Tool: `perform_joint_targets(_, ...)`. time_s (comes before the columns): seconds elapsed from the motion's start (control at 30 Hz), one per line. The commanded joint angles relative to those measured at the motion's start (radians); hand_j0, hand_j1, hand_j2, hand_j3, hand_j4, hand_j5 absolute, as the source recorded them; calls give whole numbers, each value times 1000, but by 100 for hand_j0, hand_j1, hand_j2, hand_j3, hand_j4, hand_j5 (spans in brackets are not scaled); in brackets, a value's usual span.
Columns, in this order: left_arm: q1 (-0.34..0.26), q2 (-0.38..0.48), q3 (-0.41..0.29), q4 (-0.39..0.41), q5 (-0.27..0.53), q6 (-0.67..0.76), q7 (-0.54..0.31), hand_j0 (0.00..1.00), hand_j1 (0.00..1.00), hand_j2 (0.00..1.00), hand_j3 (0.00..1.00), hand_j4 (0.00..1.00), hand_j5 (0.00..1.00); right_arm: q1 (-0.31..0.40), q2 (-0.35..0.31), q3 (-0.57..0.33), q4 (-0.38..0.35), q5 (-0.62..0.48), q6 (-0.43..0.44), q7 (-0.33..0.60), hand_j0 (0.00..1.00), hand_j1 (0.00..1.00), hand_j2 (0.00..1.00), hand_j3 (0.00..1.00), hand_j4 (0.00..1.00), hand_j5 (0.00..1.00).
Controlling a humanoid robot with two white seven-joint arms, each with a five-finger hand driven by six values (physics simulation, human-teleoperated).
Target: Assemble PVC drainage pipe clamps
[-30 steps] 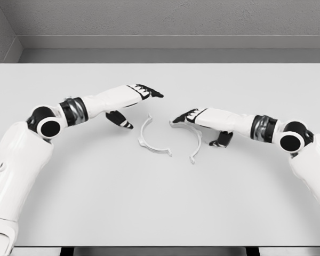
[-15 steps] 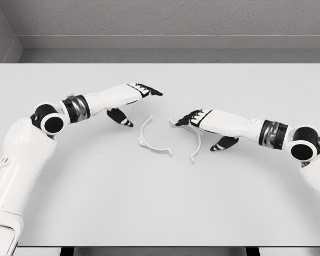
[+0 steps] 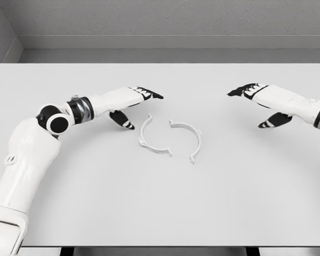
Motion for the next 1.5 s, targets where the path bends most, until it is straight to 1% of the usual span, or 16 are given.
perform_joint_targets(0.0, -2, -15, 0, 0, -5, 3, 1, 100, 100, 100, 100, 100, 100, -2, -21, -26, 8, -10, 3, 0, 100, 100, 100, 100, 100, 100)
perform_joint_targets(0.43, -3, -19, -5, 0, -5, 3, 1, 100, 100, 100, 100, 100, 100, 12, -15, -18, 6, -10, 3, 0, 100, 100, 100, 100, 100, 100)
perform_joint_targets(0.83, -6, -61, -20, -6, -14, 3, 1, 100, 100, 100, 100, 100, 100, 12, -15, -18, 5, -10, 3, 0, 100, 100, 100, 100, 100, 100)
perform_joint_targets(1.13, -6, -58, -17, -8, -22, 3, 1, 100, 100, 100, 100, 100, 100, 18, -14, -17, 3, -10, 3, 0, 100, 100, 100, 100, 100, 100)
perform_joint_targets(1.2, -18, -44, -5, -6, -22, 3, 1, 100, 100, 100, 100, 100, 100, 18, -14, -17, 2, -10, 3, 0, 100, 100, 100, 100, 100, 100)
perform_joint_targets(1.23, -25, -27, -3, -8, -22, 3, 1, 100, 100, 100, 100, 100, 100, 17, -12, -17, 0, -10, 3, 0, 100, 100, 100, 100, 100, 100)
perform_joint_targets(1.3, -26, 37, 6, -20, -11, 3, 1, 100, 100, 100, 100, 100, 100, 20, -12, -15, 0, -10, 3, 0, 100, 100, 100, 100, 100, 100)
perform_joint_targets(1.33, -25, 86, 26, -57, 1, 3, 2, 100, 100, 100, 100, 100, 100, 20, -3, -5, 0, -9, 3, 0, 100, 100, 100, 100, 100, 100)
perform_joint_targets(1.37, -9, 152, 64, -155, 44, 3, 2, 100, 100, 100, 100, 100, 100, 20, 29, 63, -8, -6, 3, 0, 100, 100, 100, 100, 100, 100)
perform_joint_targets(1.4, 11, 220, 75, -210, 98, 3, 2, 100, 100, 100, 100, 100, 100, 20, 42, 106, -26, -6, 3, 0, 100, 100, 100, 100, 100, 100)
perform_joint_targets(1.43, 20, 310, 77, -262, 185, 3, 2, 100, 100, 100, 100, 100, 100, 28, 60, 133, -78, -6, 3, 0, 100, 100, 100, 100, 100, 100)
perform_joint_targets(1.47, 29, 385, 78, -288, 257, 3, 5, 100, 100, 100, 100, 100, 100, 48, 63, 135, -123, -6, 3, 0, 100, 100, 100, 100, 100, 100)
